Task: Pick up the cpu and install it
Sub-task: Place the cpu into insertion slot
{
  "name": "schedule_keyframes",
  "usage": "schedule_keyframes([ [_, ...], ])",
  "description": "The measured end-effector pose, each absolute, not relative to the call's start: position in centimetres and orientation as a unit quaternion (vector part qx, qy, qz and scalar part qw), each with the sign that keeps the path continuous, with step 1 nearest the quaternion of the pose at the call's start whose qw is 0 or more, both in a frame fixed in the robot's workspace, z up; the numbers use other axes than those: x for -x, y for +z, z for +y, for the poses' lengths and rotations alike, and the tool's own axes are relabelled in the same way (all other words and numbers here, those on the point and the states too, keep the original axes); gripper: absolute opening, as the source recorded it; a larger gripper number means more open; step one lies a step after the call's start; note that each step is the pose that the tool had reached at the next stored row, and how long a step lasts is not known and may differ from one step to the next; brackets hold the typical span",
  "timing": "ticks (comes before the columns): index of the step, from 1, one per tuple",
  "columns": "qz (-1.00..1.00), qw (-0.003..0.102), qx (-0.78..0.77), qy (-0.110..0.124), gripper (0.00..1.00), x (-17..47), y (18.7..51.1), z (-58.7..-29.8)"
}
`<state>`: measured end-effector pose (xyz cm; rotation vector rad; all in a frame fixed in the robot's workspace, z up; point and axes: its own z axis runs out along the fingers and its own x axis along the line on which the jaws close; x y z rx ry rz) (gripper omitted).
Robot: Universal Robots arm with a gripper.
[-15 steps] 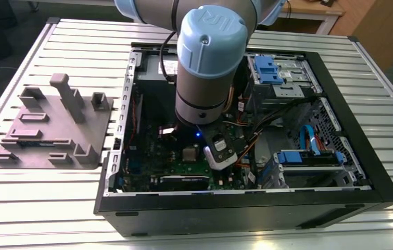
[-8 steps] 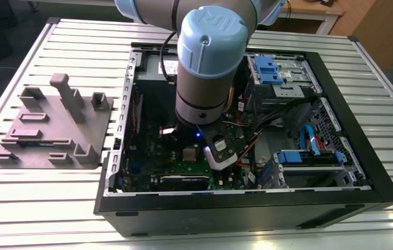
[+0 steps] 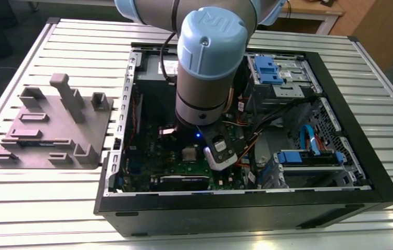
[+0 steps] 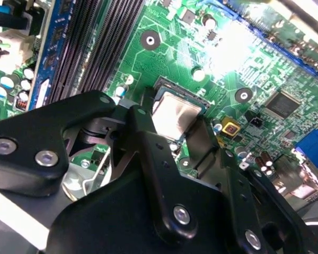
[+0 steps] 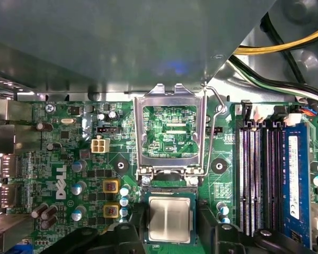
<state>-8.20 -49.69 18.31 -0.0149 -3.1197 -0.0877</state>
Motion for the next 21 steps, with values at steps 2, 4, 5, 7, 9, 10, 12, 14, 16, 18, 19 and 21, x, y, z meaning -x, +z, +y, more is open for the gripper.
schedule_keyframes([
  [2, -1.0, 0.01, 0.005, -0.028, 0.52, 8.2, 18.3, -49.7],
  [4, -1.0, 0.01, 0.005, -0.028, 0.52, 8.2, 18.3, -49.7],
  [5, -1.0, 0.01, 0.005, -0.028, 0.52, 8.2, 18.3, -49.7],
  [7, -1.0, 0.011, 0.005, -0.028, 0.52, 8.2, 18.3, -49.7],
  [9, -1.0, 0.011, 0.005, -0.028, 0.52, 8.2, 18.4, -49.7],
  [10, -1.0, 0.011, 0.005, -0.029, 0.52, 8.2, 18.4, -49.7],
  [12, -1.0, 0.012, 0.005, -0.029, 0.52, 8.2, 18.5, -49.7],
  [14, -1.0, 0.013, 0.005, -0.028, 0.52, 8.2, 18.7, -49.7],
  [16, -0.999, 0.013, 0.005, -0.028, 0.52, 8.2, 18.8, -49.7],
  [18, -0.999, 0.014, 0.005, -0.028, 0.52, 8.2, 19.0, -49.7],
  [19, -0.999, 0.014, 0.005, -0.028, 0.52, 8.2, 19.1, -49.7],
  [21, -0.999, 0.014, 0.005, -0.028, 0.52, 8.2, 19.4, -49.7],
])
